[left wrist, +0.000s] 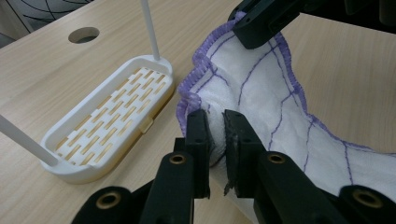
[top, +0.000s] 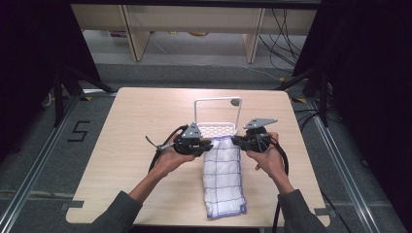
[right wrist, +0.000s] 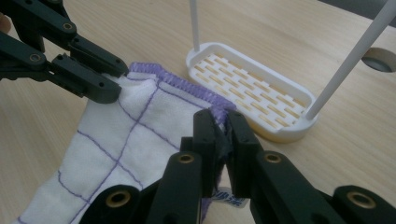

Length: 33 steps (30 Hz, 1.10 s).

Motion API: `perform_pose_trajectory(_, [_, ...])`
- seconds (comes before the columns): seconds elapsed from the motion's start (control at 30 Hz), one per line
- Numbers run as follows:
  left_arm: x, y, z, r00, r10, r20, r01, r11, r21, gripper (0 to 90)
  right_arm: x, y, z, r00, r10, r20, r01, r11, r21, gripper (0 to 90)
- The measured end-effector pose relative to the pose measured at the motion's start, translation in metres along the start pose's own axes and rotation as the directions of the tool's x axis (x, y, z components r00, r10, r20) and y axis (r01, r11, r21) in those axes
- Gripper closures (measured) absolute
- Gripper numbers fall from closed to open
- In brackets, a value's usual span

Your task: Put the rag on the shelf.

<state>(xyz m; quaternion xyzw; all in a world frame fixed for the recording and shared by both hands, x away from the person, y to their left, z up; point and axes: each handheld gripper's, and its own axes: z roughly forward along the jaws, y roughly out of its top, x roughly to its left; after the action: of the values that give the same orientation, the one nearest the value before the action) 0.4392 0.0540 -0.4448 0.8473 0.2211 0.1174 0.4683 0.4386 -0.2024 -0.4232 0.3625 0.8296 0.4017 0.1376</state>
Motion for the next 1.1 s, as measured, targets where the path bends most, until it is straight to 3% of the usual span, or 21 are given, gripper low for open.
perform_pose_trajectory(0.1, [0.0,0.004,-0.005,1.0,-0.002,0.002,0.002,0.9999,-0.014,80.5,0.003,0.004,-0.008,0.9998,0.012,-0.013,-0.012,1.0,0.0,84.6])
perform_pose_trajectory(0.23, [-0.004,0.012,-0.017,0.9997,0.014,0.02,-0.013,0.9993,-0.035,80.6,0.005,0.009,-0.016,0.9997,-0.022,-0.007,0.022,0.999,-0.027,84.7])
perform_pose_trajectory(0.27, [-0.004,0.012,-0.017,0.9997,0.014,0.02,-0.013,0.9993,-0.035,80.6,0.006,0.01,-0.018,0.9999,-0.012,-0.011,0.012,1.0,-0.028,84.8])
perform_pose_trajectory(0.4, [-0.009,0.027,-0.031,0.999,0.037,0.026,-0.035,0.9966,-0.075,80.8,0.01,0.018,-0.03,0.9992,-0.028,-0.03,0.026,0.997,-0.069,85.0])
perform_pose_trajectory(0.47, [-0.01,0.034,-0.038,0.9984,0.051,0.025,-0.05,0.9964,-0.069,80.8,0.013,0.025,-0.039,0.9991,-0.039,-0.018,0.037,0.994,-0.106,85.3])
perform_pose_trajectory(0.53, [-0.008,0.045,-0.048,0.9991,0.042,0.006,-0.042,0.9961,-0.078,80.9,0.016,0.032,-0.048,0.9975,-0.067,-0.022,0.064,0.991,-0.121,85.4])
perform_pose_trajectory(0.57, [-0.007,0.051,-0.052,0.999,0.044,-0.003,-0.044,0.9956,-0.082,81.0,0.018,0.035,-0.051,0.9984,-0.053,-0.021,0.049,0.99,-0.131,85.5])
perform_pose_trajectory(0.67, [-0.006,0.062,-0.061,0.9983,0.058,-0.011,-0.059,0.9944,-0.088,81.1,0.019,0.042,-0.057,0.9972,-0.074,-0.008,0.072,0.987,-0.143,85.6])
perform_pose_trajectory(0.7, [-0.007,0.075,-0.071,0.9968,0.073,-0.032,-0.076,0.9923,-0.098,81.1,0.02,0.052,-0.064,0.9966,-0.082,-0.002,0.081,0.983,-0.167,85.7])
perform_pose_trajectory(0.8, [-0.007,0.084,-0.077,0.996,0.079,-0.04,-0.083,0.9906,-0.108,81.1,0.019,0.068,-0.073,0.9943,-0.104,0.023,0.107,0.976,-0.187,85.8])
perform_pose_trajectory(0.83, [-0.006,0.093,-0.082,0.9948,0.088,-0.051,-0.093,0.9891,-0.115,81.1,0.019,0.075,-0.076,0.9926,-0.117,0.034,0.121,0.972,-0.203,85.9])
perform_pose_trajectory(1.1, [0.019,0.119,-0.089,0.9949,0.035,-0.095,-0.048,0.9888,-0.141,81.2,0.006,0.112,-0.085,0.9955,-0.08,0.051,0.09,0.971,-0.221,86.0])
